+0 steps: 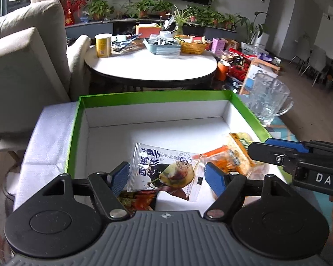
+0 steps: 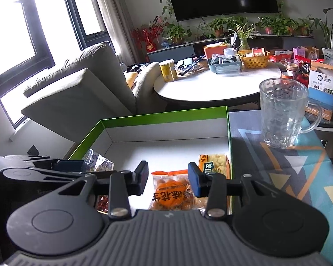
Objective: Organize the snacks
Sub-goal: 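Carry both packets into the green box and open both tools to release, then move left tool back toward the tan wafer package in the pile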
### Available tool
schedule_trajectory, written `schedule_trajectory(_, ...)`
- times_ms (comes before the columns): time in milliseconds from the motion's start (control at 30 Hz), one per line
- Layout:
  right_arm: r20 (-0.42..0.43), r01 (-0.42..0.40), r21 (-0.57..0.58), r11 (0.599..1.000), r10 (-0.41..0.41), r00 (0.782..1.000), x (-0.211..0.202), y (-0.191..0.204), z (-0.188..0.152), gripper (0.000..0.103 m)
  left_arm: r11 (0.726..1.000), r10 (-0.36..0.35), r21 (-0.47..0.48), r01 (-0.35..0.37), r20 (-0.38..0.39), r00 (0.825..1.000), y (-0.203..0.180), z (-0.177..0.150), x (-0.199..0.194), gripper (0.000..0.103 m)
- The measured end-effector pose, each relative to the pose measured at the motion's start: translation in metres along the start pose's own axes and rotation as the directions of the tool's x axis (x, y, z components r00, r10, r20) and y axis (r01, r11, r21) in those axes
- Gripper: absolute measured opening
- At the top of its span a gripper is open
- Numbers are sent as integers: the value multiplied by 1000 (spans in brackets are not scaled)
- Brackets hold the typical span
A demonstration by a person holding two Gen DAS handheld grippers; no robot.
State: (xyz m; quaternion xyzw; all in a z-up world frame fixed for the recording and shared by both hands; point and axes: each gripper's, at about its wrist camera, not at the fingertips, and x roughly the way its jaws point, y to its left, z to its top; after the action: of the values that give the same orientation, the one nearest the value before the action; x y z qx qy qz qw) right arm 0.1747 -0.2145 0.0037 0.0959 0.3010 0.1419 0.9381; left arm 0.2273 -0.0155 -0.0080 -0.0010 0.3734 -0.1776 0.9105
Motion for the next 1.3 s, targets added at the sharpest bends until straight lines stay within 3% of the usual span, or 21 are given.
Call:
schedule_trajectory(100,0,2,0,1000,-2,1000,-4,-1,0,41,998,-43,-40,43,8,999,3,0,-2,79)
schedule_trajectory(233,6,-2,-7,1000,2,1000,-11,0,-3,41,999,-1,-42,4,81,997,1,0,-14,92)
schedule_trajectory(833,-23,20,-26,999,-20,1000,-45,1,-29,41,998,46,-58,-38,126,991,15,-21,-70,93)
schedule_trajectory(1133,-54,-4,-57,998,1,999,-64,10,-52,41,991,94,-105,-87,69,993,41,-64,-96,93)
schedule_trajectory(1300,-72,-9,-61,998,5,997,-69,15,-59,41,994,67,-84,-64,31,997,49,-84,-100,93)
